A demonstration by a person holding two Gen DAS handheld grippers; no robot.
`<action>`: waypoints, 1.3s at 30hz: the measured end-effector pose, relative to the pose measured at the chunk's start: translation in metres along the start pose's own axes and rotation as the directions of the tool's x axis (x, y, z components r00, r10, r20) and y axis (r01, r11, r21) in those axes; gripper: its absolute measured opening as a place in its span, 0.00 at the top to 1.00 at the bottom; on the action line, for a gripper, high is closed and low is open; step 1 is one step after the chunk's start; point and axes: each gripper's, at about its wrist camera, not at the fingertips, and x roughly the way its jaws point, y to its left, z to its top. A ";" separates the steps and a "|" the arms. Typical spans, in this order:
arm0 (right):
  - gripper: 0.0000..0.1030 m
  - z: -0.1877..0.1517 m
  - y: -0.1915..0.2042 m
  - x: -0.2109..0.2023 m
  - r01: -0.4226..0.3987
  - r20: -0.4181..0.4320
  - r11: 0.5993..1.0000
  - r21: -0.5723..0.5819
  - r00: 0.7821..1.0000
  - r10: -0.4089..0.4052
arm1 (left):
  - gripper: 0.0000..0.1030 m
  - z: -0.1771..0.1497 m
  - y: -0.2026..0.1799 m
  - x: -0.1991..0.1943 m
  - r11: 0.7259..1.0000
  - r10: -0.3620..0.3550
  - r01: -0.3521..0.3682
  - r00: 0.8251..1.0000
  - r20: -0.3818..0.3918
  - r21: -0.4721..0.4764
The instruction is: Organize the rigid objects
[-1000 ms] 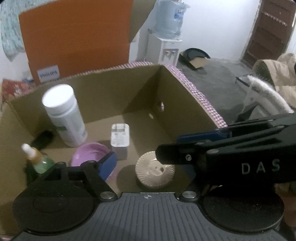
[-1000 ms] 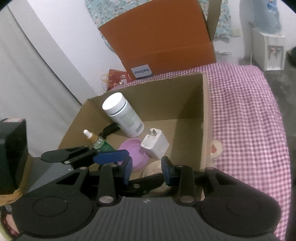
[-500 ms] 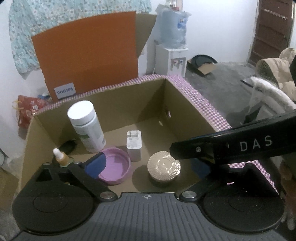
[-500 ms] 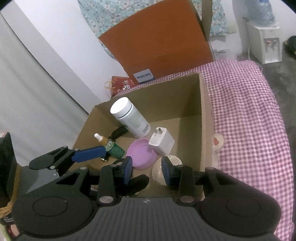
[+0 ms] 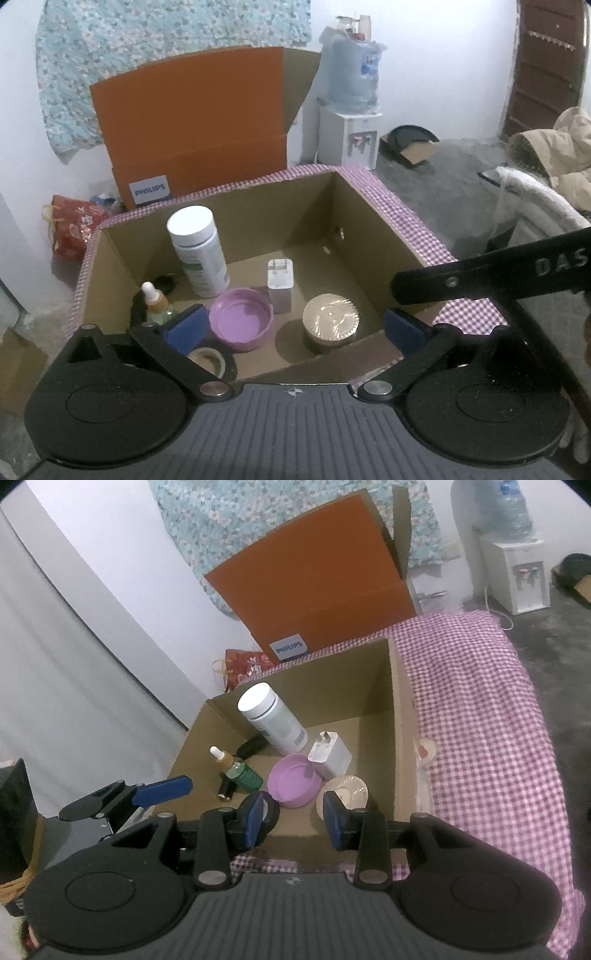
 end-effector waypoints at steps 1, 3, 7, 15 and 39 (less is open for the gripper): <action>0.62 -0.002 0.001 -0.004 0.000 0.007 1.000 0.005 1.000 0.000 | 0.00 -0.001 0.001 -0.003 1.000 0.001 -0.001 1.000 0.002 -0.002; 0.58 -0.007 0.003 -0.015 -0.002 0.025 1.000 0.014 1.000 0.002 | 0.00 -0.004 0.003 -0.009 1.000 0.001 -0.001 1.000 0.004 -0.010; 0.53 -0.024 0.011 -0.041 0.020 0.079 1.000 0.014 0.997 -0.021 | 0.00 -0.014 0.012 -0.024 0.999 -0.005 0.006 1.000 0.025 -0.045; 0.42 -0.072 0.024 -0.110 0.188 0.190 0.982 -0.003 0.964 -0.184 | 0.00 -0.037 0.029 -0.052 0.996 -0.012 0.017 0.998 0.058 -0.087; 0.24 -0.167 0.004 -0.095 0.611 0.242 0.791 0.029 0.764 -0.599 | 0.00 -0.072 0.049 -0.079 0.990 0.117 -0.108 0.989 0.087 -0.095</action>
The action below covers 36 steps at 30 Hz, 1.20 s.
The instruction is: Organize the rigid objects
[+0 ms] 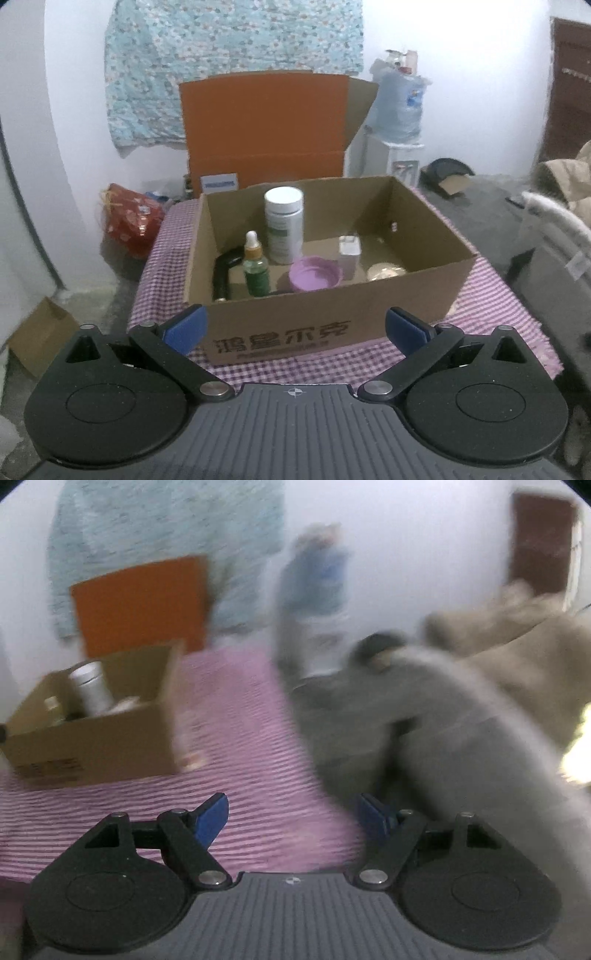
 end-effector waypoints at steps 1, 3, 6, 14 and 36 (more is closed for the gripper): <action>0.24 -0.001 0.007 0.015 -0.047 -0.010 0.999 0.017 0.999 0.047 | 0.00 -0.001 0.000 0.001 1.000 0.015 -0.015 1.000 -0.005 0.004; 0.24 -0.002 0.023 0.039 -0.127 -0.024 0.990 0.063 0.991 0.128 | 0.00 -0.003 -0.001 0.002 0.999 0.050 -0.050 0.999 -0.018 0.018; 0.24 0.006 0.042 0.056 -0.253 -0.032 0.962 0.105 0.966 0.258 | 0.00 -0.005 -0.002 0.004 0.994 0.098 -0.097 0.995 -0.020 0.044; 0.04 0.041 0.065 0.057 -0.329 -0.021 0.940 0.088 0.943 0.332 | 0.00 -0.006 -0.007 0.019 0.990 0.138 -0.138 0.990 -0.015 0.003; 0.00 0.064 0.122 0.066 -0.173 -0.066 0.980 -0.101 0.984 0.167 | 0.00 0.006 -0.018 0.046 0.980 0.186 -0.194 0.973 -0.134 -0.048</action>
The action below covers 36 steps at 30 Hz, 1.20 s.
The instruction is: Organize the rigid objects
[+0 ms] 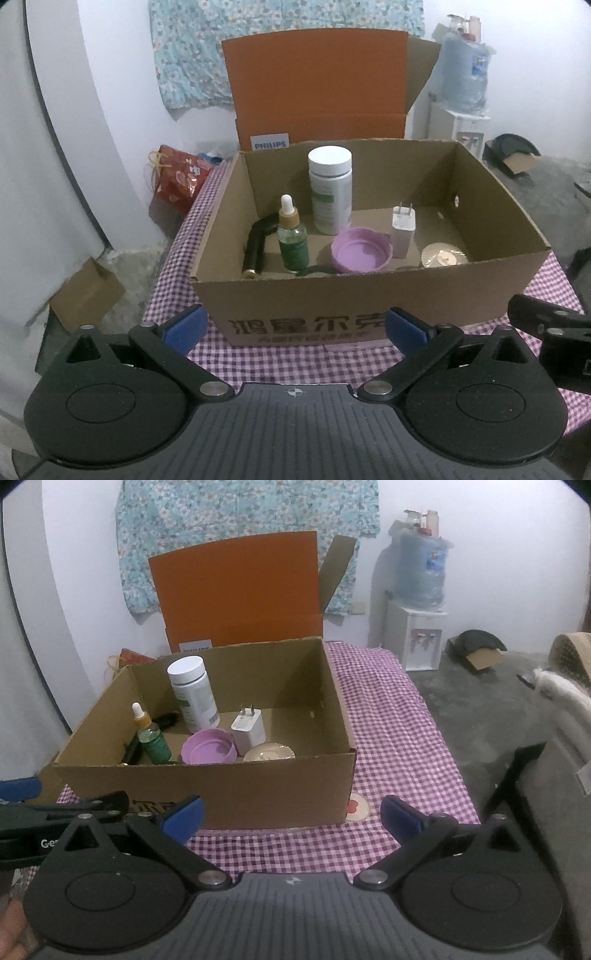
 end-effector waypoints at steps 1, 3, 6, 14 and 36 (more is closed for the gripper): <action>0.00 0.001 0.001 0.001 0.006 0.000 1.000 -0.003 1.000 -0.006 | 0.00 0.000 0.000 0.000 1.000 -0.006 0.006 1.000 -0.004 -0.002; 0.00 0.002 0.002 0.003 0.013 -0.004 1.000 -0.009 1.000 -0.013 | 0.00 0.001 0.000 0.000 1.000 -0.013 0.013 1.000 -0.005 -0.007; 0.00 0.003 0.003 0.004 0.016 -0.011 1.000 -0.012 1.000 -0.016 | 0.00 0.001 -0.001 -0.002 1.000 -0.008 0.008 1.000 0.000 -0.011; 0.00 0.005 0.005 0.004 0.033 -0.006 0.999 -0.018 0.999 -0.033 | 0.00 0.003 0.001 -0.002 1.000 -0.010 0.009 1.000 -0.003 -0.025; 0.00 0.004 0.010 0.006 0.040 -0.017 0.999 -0.016 0.999 -0.040 | 0.00 0.001 0.005 -0.003 1.000 -0.004 0.004 1.000 -0.009 -0.023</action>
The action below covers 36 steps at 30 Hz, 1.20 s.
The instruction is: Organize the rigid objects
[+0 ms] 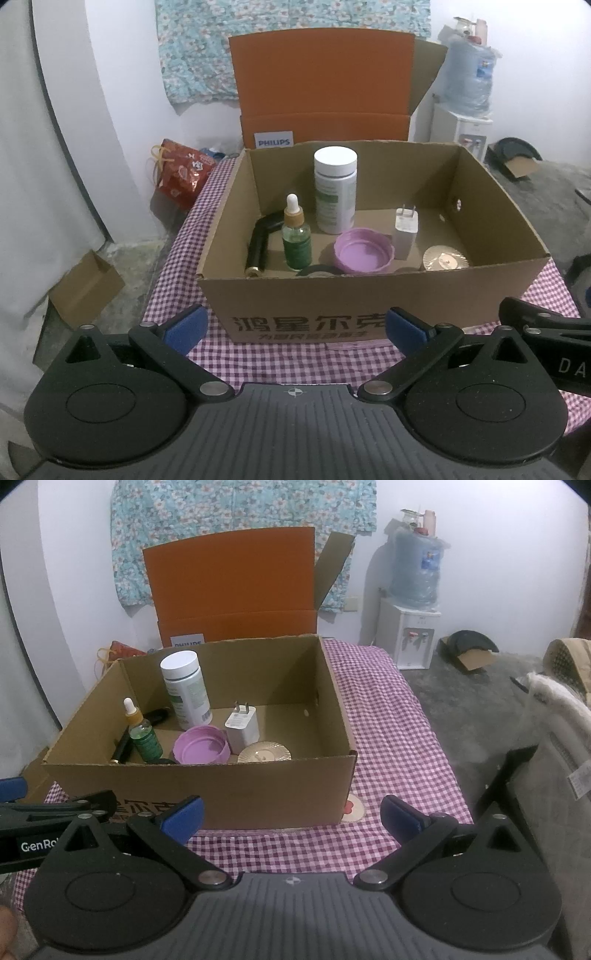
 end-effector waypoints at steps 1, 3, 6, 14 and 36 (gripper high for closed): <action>0.00 0.000 0.000 0.000 0.000 0.000 1.000 -0.001 1.000 0.000 | 0.00 0.000 0.001 0.000 1.000 0.000 0.000 1.000 -0.001 -0.001; 0.00 0.000 0.000 0.000 0.001 -0.002 1.000 0.000 1.000 -0.001 | 0.00 0.000 0.002 0.000 1.000 0.001 -0.001 1.000 -0.004 -0.002; 0.00 0.000 0.002 0.000 0.001 -0.004 1.000 -0.002 1.000 -0.001 | 0.00 0.000 0.001 0.001 1.000 0.003 -0.003 1.000 -0.006 -0.004; 0.00 0.000 0.001 0.001 -0.001 -0.009 1.000 -0.006 1.000 0.000 | 0.00 -0.001 0.002 0.001 1.000 0.003 -0.003 1.000 -0.011 -0.004; 0.00 -0.001 -0.001 0.003 -0.005 -0.022 1.000 0.003 1.000 0.005 | 0.00 -0.001 0.000 0.003 1.000 0.002 -0.002 1.000 -0.020 -0.002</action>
